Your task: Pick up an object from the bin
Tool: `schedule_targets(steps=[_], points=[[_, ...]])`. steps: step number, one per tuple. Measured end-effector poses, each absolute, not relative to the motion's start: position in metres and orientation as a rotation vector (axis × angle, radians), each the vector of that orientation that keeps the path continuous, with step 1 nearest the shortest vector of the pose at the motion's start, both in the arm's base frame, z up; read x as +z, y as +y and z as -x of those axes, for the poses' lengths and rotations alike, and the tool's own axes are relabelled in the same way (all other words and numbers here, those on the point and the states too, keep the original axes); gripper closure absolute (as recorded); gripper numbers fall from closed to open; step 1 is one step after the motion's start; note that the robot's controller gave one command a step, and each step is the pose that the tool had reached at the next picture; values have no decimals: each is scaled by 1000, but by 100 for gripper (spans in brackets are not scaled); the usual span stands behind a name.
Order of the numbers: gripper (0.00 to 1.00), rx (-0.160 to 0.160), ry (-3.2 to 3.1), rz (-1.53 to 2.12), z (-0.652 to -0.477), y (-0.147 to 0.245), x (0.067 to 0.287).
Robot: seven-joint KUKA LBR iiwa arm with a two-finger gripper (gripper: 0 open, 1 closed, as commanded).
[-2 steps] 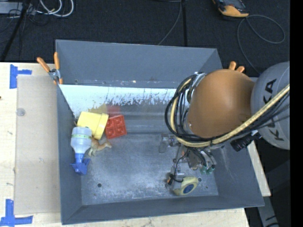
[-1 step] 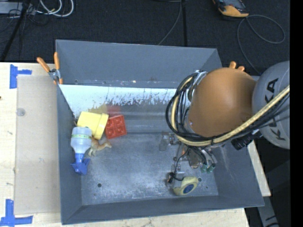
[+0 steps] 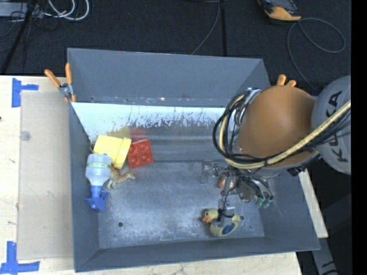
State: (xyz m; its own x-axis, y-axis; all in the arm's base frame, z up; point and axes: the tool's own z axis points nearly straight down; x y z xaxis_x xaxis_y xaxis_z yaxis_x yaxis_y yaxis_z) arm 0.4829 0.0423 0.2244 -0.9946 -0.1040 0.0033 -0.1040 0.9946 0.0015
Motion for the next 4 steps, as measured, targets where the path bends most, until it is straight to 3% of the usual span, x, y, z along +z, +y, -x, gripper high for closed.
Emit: schedule_targets(steps=[1,2,3,4], points=[[0,-1,-3133,-134,-487,3,207],[0,0,-3131,-196,-479,-6,184],[0,-1,-3123,-314,-483,-19,136],[100,-4,-3106,-413,-471,-19,101]])
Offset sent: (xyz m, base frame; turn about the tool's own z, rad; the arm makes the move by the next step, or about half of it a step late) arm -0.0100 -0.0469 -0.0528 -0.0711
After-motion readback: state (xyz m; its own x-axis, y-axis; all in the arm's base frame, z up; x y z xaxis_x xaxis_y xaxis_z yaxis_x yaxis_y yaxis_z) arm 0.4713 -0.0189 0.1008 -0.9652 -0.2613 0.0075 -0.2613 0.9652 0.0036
